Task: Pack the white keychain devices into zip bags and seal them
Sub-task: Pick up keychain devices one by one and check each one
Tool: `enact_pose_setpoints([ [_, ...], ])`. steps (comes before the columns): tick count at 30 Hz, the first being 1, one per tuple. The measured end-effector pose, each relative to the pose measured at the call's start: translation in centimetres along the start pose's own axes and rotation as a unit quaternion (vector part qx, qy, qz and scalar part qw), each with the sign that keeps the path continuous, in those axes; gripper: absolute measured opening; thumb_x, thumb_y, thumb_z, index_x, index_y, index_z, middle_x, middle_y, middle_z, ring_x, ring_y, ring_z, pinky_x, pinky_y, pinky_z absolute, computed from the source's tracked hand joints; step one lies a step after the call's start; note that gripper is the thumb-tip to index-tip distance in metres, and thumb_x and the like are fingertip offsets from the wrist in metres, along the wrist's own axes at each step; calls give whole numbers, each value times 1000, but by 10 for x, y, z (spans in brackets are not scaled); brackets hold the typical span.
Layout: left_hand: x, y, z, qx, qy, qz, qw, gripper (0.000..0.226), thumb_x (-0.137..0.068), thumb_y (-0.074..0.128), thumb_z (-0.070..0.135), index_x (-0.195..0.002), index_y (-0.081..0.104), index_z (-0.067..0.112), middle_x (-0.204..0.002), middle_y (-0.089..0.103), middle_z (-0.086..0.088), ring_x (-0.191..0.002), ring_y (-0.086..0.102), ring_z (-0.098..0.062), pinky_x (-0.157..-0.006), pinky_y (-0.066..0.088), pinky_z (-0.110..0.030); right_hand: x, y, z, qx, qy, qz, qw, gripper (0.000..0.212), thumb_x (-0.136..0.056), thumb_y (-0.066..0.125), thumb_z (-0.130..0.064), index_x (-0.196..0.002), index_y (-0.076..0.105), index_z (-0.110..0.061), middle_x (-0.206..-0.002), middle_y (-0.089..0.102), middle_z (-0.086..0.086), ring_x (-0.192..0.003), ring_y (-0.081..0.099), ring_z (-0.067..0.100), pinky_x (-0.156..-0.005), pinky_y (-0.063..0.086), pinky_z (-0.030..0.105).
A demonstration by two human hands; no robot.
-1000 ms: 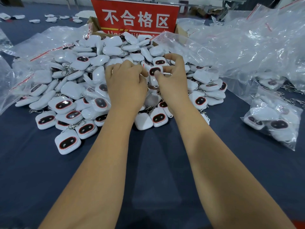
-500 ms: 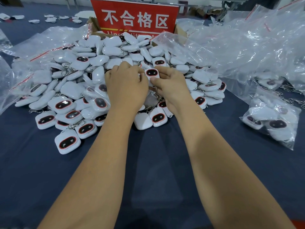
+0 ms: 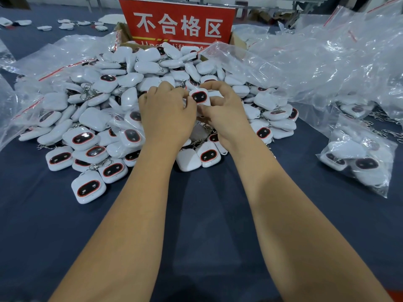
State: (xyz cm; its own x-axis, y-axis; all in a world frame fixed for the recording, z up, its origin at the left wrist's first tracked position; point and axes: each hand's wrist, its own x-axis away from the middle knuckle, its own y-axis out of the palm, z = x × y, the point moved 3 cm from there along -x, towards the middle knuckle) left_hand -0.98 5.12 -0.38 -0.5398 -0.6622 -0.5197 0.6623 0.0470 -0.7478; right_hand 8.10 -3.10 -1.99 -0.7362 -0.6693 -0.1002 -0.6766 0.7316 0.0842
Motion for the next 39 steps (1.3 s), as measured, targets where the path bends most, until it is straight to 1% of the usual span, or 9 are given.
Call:
enact_pose_setpoints([
  [4, 0, 0, -1, 0, 1, -1, 1000, 36, -97, 46, 34, -120, 68, 18, -115, 60, -9, -113, 49, -31, -99, 31, -41, -1, 0, 1, 10, 6, -6, 1000, 40, -85, 61, 14, -105, 60, -21, -85, 75, 7, -69, 69, 14, -59, 53, 26],
  [7, 0, 0, -1, 0, 2, 0, 1000, 36, -97, 46, 35, -120, 68, 18, -114, 60, -9, -112, 49, -31, -98, 31, -41, -2, 2, 1, 13, 17, -12, 1000, 40, -87, 58, 13, -114, 60, -16, -95, 74, 8, -80, 68, 16, -66, 54, 26],
  [10, 0, 1, -1, 1, 3, 4, 1000, 35, -98, 46, 36, -119, 68, 19, -112, 60, -8, -111, 50, -30, -97, 31, -41, -2, 2, -1, -11, 43, -5, 999, 34, -91, 53, 6, -119, 64, -9, -110, 71, 19, -89, 66, 20, -79, 57, 34],
  [14, 0, 1, -1, 3, 7, 12, 1000, 34, -99, 46, 35, -120, 67, 18, -112, 60, -8, -111, 50, -30, -97, 31, -41, -1, 3, -1, -31, 50, 6, 998, 21, -96, 53, -2, -109, 67, -12, -114, 69, 22, -92, 65, 24, -91, 55, 44],
  [17, 0, 1, -1, 11, 7, 10, 1000, 34, -98, 47, 36, -121, 67, 19, -113, 60, -8, -111, 50, -30, -96, 31, -40, -2, 4, 0, -16, 39, 14, 999, 21, -95, 52, -1, -98, 66, -17, -109, 68, 19, -91, 62, 23, -84, 54, 41],
  [20, 1, 1, -1, 17, 6, 8, 1000, 34, -97, 48, 38, -119, 67, 21, -112, 60, -6, -111, 49, -29, -96, 31, -39, -2, 5, 0, 2, 27, 21, 999, 23, -94, 50, 1, -98, 64, -17, -103, 66, 18, -87, 59, 23, -75, 50, 37],
  [29, 1, 1, 0, 28, 11, 1, 1000, 36, -95, 49, 40, -118, 67, 21, -111, 59, -6, -108, 50, -28, -94, 32, -40, 2, 6, -3, -6, -10, 11, 1000, 27, -97, 42, 9, -102, 57, -13, -86, 65, 2, -61, 61, 0, -59, 49, 17],
  [35, 1, 1, -1, 31, 11, 6, 999, 35, -96, 48, 39, -118, 68, 20, -108, 59, -5, -107, 50, -28, -94, 32, -40, 5, 8, -3, -8, -10, 13, 1000, 29, -97, 44, 7, -95, 60, -18, -91, 68, 6, -75, 63, 10, -69, 52, 26],
  [39, 1, 1, -1, 29, 12, 9, 999, 34, -96, 48, 39, -116, 68, 20, -108, 59, -5, -106, 50, -28, -94, 33, -40, 6, 9, -4, -3, -14, 5, 1000, 32, -98, 45, 6, -93, 62, -21, -87, 70, 1, -75, 66, 8, -68, 53, 26],
])
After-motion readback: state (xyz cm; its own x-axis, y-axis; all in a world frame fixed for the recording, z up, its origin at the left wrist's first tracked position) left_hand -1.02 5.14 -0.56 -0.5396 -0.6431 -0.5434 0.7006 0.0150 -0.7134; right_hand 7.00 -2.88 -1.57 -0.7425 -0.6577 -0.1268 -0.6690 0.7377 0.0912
